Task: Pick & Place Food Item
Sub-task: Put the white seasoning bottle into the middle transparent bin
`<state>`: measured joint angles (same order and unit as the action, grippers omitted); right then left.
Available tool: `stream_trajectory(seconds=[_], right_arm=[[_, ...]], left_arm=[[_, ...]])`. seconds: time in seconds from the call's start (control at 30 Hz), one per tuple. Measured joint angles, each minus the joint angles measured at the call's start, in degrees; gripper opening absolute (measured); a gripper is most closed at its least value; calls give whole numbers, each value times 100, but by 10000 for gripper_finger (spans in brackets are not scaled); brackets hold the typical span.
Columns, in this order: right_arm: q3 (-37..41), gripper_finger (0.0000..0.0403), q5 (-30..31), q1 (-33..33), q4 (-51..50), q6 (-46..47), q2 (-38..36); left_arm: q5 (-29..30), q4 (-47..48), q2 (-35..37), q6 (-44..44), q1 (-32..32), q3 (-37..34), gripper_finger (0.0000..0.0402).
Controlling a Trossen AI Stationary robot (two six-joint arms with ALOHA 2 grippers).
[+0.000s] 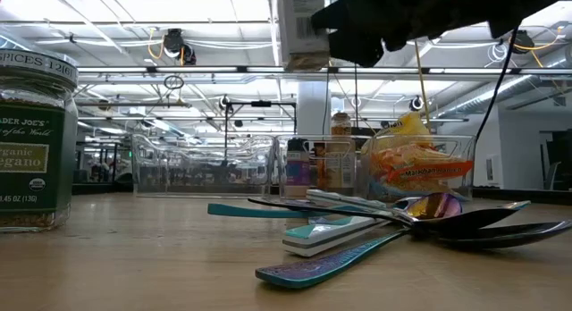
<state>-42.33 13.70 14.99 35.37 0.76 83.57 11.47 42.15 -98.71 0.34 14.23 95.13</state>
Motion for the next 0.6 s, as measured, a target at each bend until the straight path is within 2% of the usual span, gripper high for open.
stream_trajectory(seconds=[0.23, 0.37, 0.6], right_arm=[[0, 283, -58, -113, 7, -17, 4], [1, 273, -421, -106, 110, -193, 4], [7, 227, -600, -100, 341, -193, 4]], left_arm=[[-63, 8, -1, 6, 16, 0, 209], [-143, -142, -1, 164, 27, 0, 209], [-308, -479, 2, 398, 20, 0, 209]])
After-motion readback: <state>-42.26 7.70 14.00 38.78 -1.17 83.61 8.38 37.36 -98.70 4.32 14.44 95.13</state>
